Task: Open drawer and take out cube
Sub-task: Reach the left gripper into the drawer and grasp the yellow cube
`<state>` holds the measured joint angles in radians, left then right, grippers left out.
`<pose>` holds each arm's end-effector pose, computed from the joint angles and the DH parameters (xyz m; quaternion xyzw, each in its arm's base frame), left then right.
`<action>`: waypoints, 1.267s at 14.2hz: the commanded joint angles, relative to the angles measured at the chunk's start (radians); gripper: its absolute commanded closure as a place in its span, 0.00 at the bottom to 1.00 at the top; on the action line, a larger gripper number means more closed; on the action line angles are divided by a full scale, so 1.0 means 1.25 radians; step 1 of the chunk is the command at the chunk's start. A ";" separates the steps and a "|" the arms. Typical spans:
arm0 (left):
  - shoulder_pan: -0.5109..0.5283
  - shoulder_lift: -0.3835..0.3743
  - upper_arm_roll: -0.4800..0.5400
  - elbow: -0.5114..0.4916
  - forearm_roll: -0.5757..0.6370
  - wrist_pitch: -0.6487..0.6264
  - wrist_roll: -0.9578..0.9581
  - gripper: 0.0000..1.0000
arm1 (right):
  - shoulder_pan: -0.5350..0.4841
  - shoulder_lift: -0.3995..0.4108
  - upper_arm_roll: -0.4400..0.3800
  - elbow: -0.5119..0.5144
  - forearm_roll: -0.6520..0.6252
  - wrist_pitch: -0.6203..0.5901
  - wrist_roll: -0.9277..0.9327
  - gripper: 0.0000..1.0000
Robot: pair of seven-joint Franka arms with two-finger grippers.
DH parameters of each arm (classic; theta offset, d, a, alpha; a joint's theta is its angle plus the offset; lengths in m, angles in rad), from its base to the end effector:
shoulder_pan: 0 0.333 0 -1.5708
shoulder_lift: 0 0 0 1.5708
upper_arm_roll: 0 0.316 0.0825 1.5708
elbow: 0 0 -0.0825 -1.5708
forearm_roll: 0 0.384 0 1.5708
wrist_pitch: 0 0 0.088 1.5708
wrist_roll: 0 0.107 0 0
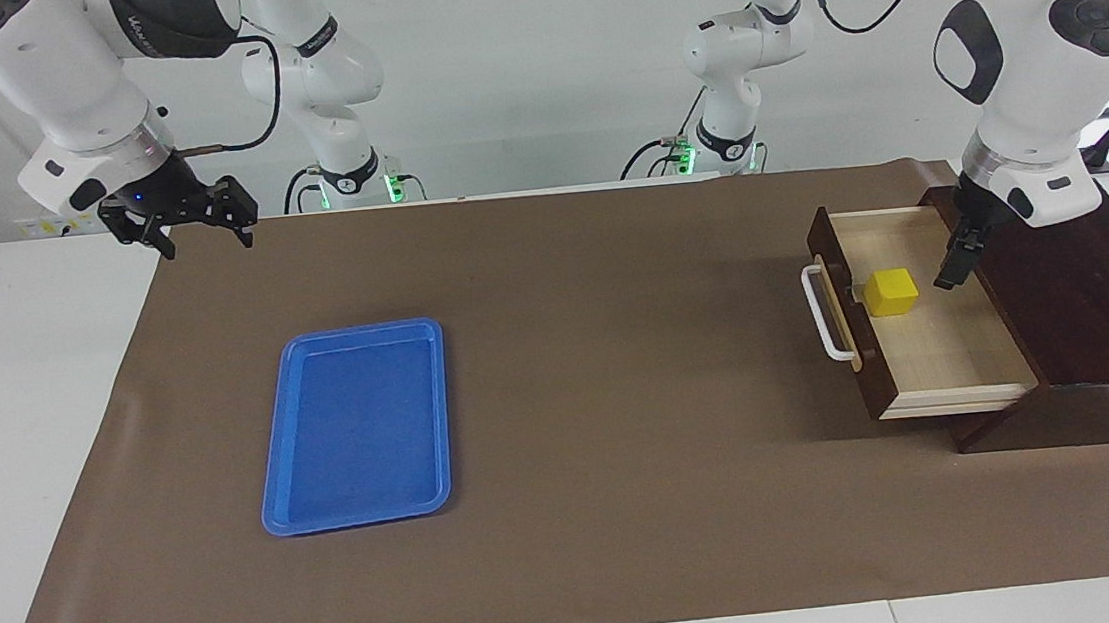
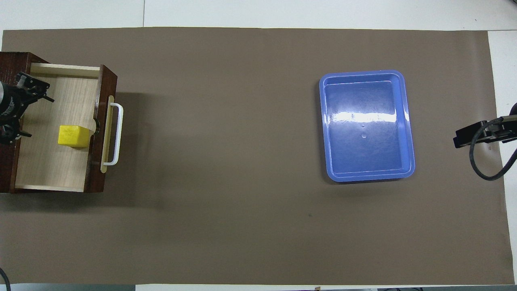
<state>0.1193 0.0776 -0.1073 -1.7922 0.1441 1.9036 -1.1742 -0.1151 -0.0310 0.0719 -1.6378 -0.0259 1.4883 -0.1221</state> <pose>0.5895 0.0191 0.5043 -0.8395 -0.5392 -0.0496 0.0443 0.5335 -0.0254 0.6034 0.9974 0.0390 -0.0602 0.0091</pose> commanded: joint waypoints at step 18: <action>0.022 -0.003 -0.009 -0.054 -0.028 0.019 -0.321 1.00 | 0.066 -0.073 0.014 -0.166 0.072 0.107 0.389 0.00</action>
<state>0.1481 0.0373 -0.1126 -1.9964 0.1318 2.0580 -1.5673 -0.0420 -0.0937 0.0838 -1.7998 0.0263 1.5929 0.2656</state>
